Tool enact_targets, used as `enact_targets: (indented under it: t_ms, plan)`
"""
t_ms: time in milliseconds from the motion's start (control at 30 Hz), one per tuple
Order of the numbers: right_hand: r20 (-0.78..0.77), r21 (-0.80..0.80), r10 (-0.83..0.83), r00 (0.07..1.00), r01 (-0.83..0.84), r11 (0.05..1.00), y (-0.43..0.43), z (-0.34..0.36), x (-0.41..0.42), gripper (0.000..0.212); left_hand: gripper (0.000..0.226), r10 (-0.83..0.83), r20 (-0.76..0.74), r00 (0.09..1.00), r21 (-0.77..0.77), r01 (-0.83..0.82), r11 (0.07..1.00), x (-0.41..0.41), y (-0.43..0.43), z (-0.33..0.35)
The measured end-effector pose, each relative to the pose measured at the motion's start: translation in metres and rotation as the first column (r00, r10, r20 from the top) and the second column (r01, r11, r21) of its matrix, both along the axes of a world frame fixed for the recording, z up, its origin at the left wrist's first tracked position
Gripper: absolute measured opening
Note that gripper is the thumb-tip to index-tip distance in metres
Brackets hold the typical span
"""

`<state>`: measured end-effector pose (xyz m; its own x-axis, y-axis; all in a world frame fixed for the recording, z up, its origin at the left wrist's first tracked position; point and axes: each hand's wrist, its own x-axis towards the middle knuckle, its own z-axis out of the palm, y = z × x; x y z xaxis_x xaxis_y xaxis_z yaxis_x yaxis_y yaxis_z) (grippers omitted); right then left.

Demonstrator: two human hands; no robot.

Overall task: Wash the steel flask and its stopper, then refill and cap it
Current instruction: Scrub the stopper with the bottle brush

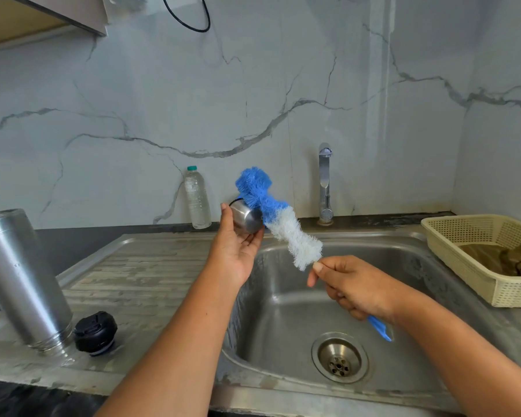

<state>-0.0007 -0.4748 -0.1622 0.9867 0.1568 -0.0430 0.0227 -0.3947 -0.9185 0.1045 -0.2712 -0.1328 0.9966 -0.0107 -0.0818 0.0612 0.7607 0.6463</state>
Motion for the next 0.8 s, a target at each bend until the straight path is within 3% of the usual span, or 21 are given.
enact_targets:
  t_ms: [200,433,600,800]
  plan:
    - [-0.036,-0.067,0.029,0.999,-0.031,0.997,0.001,-0.001,-0.001,0.036,0.056,0.039,-0.054,0.998,-0.15,-0.047,0.988,0.003,0.007,0.001]
    - [0.016,-0.066,-0.035,0.999,0.036,0.997,-0.001,0.0,0.0,0.037,0.051,-0.074,-0.017,0.997,-0.024,0.074,0.997,-0.003,-0.003,0.0]
    - [-0.012,-0.135,-0.009,1.0,0.007,0.991,-0.001,0.0,-0.001,0.037,0.059,0.036,-0.055,0.998,-0.141,-0.044,0.989,0.004,0.012,0.002]
    - [-0.014,-0.044,-0.04,0.999,0.04,0.998,-0.004,-0.001,0.002,0.038,0.058,-0.104,0.002,0.995,0.058,0.103,0.993,0.002,0.003,-0.004]
